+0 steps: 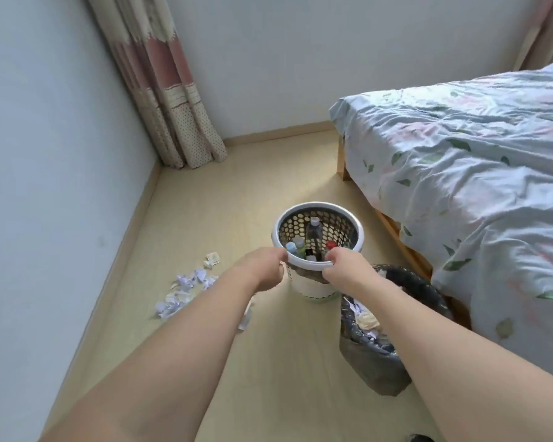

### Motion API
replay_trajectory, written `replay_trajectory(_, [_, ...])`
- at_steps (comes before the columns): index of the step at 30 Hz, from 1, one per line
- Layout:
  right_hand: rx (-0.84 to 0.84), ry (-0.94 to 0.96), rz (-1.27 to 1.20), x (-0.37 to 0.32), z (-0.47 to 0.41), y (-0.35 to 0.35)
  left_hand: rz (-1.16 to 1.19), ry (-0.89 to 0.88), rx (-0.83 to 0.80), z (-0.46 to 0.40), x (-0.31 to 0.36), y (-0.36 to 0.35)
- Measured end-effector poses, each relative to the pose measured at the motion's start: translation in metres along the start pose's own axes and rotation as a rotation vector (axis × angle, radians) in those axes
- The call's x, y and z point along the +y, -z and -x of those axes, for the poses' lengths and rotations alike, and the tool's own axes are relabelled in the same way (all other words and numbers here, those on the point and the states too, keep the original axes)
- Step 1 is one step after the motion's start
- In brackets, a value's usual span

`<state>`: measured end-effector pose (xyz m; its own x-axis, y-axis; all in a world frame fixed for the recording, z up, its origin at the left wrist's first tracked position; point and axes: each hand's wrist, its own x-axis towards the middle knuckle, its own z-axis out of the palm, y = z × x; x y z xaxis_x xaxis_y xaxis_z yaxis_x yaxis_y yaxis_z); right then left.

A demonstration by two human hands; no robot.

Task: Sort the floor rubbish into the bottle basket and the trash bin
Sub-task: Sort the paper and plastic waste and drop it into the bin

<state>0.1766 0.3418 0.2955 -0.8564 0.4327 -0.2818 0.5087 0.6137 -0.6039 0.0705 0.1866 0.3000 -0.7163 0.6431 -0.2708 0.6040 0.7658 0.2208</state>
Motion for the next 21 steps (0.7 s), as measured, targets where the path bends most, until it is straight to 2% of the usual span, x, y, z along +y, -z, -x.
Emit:
replay_trajectory(7, [-0.151, 0.209, 0.077, -0.142, 0.002, -0.112, 0.105, 0.279, 0.038, 0.08, -0.19, 0.023])
replay_trajectory(12, [-0.255, 0.244, 0.15, -0.195, -0.024, -0.193, 0.204, 0.436, 0.019, 0.114, -0.301, -0.002])
replay_trajectory(16, [-0.295, 0.23, 0.22, -0.22, -0.067, -0.238, 0.283, 0.517, -0.008, 0.101, -0.364, -0.035])
replay_trajectory(21, [-0.296, 0.228, 0.288, -0.232, -0.154, -0.292, 0.341, 0.539, -0.044, 0.042, -0.419, -0.086])
